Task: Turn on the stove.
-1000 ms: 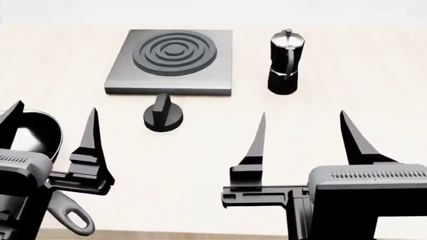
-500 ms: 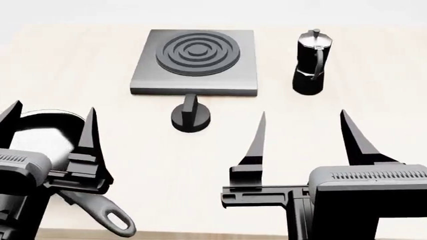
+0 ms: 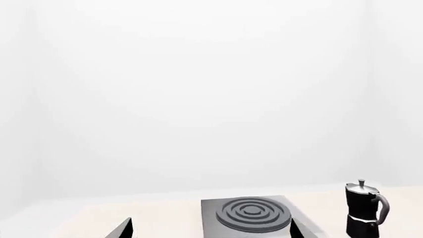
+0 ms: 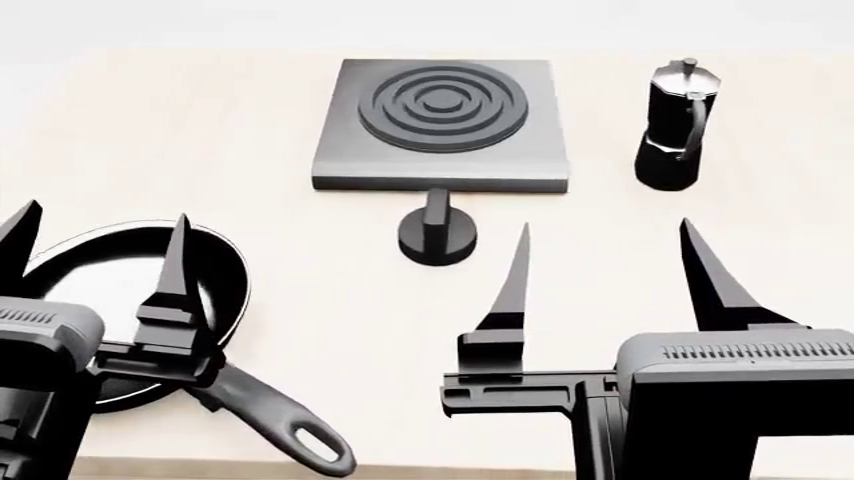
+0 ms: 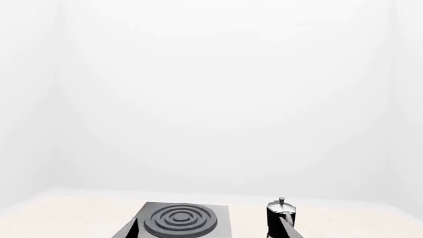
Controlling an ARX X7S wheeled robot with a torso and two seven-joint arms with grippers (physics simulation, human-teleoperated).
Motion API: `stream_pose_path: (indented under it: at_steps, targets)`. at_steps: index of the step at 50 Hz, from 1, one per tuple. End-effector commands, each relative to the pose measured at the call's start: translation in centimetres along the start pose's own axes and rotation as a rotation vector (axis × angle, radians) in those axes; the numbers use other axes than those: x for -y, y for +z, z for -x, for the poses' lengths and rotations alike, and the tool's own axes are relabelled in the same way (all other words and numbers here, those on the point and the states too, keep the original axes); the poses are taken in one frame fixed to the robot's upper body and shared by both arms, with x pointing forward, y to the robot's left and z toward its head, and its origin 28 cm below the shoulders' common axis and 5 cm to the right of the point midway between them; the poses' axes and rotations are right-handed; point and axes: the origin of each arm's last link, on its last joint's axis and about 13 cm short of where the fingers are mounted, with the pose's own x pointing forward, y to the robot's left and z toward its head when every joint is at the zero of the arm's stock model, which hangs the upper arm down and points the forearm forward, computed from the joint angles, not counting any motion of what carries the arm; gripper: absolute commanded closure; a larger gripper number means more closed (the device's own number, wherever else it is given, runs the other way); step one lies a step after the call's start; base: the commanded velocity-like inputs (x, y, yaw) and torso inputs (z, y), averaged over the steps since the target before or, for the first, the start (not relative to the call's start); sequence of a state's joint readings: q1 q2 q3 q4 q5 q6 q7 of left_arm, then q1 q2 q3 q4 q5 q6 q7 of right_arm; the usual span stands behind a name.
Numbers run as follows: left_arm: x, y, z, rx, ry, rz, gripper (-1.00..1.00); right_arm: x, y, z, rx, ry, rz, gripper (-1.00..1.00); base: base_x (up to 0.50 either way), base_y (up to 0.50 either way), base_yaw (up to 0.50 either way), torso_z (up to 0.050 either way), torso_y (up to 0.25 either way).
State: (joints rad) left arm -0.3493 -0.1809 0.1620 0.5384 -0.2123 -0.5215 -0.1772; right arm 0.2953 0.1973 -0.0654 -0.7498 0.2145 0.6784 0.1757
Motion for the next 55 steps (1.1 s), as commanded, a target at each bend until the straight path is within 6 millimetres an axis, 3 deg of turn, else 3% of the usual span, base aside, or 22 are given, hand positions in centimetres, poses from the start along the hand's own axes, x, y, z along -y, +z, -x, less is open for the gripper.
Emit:
stream_pose_path:
  at_steps: [1, 36, 55]
  targets:
    - [0.03, 0.05, 0.04, 0.001, -0.001, -0.004, -1.0, 0.01, -0.03, 0.0, 0.001, 0.001, 0.003, -1.0, 0.0, 0.2, 0.0, 0.0, 0.0]
    - [0.01, -0.04, 0.0, 0.001, 0.003, -0.014, -1.0, -0.13, -0.09, -0.05, 0.002, 0.011, 0.013, -1.0, 0.0, 0.2, 0.0, 0.0, 0.0]
    - [0.03, 0.03, -0.01, 0.001, 0.002, -0.013, -1.0, -0.21, -0.3, -0.09, 0.002, 0.022, 0.035, -1.0, 0.0, 0.0, 0.0, 0.0, 0.0]
